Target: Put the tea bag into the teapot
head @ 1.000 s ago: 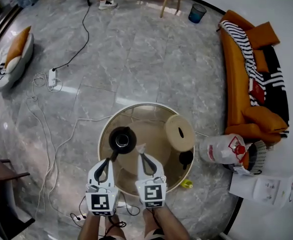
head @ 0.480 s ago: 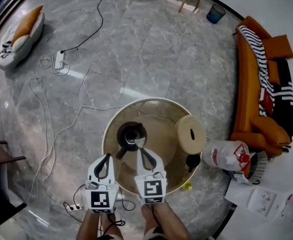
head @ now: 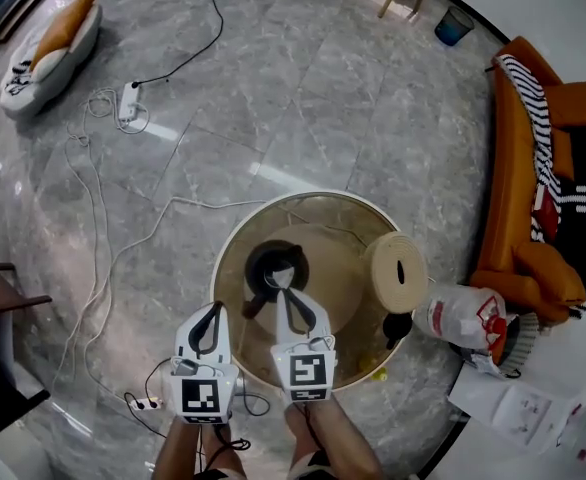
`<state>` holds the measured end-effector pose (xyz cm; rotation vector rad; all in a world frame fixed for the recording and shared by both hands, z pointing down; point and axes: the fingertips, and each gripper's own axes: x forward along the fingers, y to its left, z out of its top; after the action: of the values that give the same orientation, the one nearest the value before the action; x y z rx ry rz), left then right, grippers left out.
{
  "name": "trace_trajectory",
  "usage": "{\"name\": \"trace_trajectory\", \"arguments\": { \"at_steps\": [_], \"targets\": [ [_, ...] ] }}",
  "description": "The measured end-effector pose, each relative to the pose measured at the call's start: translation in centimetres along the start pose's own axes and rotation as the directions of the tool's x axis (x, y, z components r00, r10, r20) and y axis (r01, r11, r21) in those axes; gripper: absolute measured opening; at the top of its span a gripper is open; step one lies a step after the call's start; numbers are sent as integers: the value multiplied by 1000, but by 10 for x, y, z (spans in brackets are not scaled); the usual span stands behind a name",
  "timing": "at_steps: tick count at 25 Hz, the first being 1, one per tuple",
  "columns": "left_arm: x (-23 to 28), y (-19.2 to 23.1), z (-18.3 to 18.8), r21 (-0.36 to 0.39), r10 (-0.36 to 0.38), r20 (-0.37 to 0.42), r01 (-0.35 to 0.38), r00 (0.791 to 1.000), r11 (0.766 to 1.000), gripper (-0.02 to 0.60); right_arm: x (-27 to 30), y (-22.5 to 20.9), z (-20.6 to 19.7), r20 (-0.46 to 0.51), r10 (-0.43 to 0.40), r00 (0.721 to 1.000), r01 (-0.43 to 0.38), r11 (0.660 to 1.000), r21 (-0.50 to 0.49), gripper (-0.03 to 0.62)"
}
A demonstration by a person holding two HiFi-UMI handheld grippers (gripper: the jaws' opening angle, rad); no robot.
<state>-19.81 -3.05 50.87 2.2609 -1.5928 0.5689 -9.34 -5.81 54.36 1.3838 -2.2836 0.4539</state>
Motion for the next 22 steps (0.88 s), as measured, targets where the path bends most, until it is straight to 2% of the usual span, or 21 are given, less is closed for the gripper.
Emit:
{"name": "trace_trajectory", "arguments": {
  "at_steps": [5,9,12,14,16,20,22],
  "targets": [
    [2,1,-5,-45,10,-20,-11,1000,999,17,7,0,-5,-6,2,1000,-2,1000,-4,3],
    [3,5,-10,-41,11,-29,-12,1000,999,17,11,1,-8,0,5,1000,-5,1000,18,10],
    [3,7,-11,-26,10,-27,-11,1000,1000,17,12,3,-8,6,19,1000,-19,999,40,122],
    [3,7,-10,-10,6,-24,-6,1000,1000,17,12,4,-8,6,25,1000,-25,999,47,172],
    [3,6,-8,-29,8,-24,-9,1000,1000,17,11,5,-8,6,27,1000,-27,998,49,173],
    [1,4,-4,12,-1,-6,1,1000,1000,17,9,5,-8,4,22,1000,-22,999,50,173],
    [-1,2,-2,-19,4,-15,-4,1000,1000,17,7,5,-6,6,23,1000,-23,999,48,173]
  ]
}}
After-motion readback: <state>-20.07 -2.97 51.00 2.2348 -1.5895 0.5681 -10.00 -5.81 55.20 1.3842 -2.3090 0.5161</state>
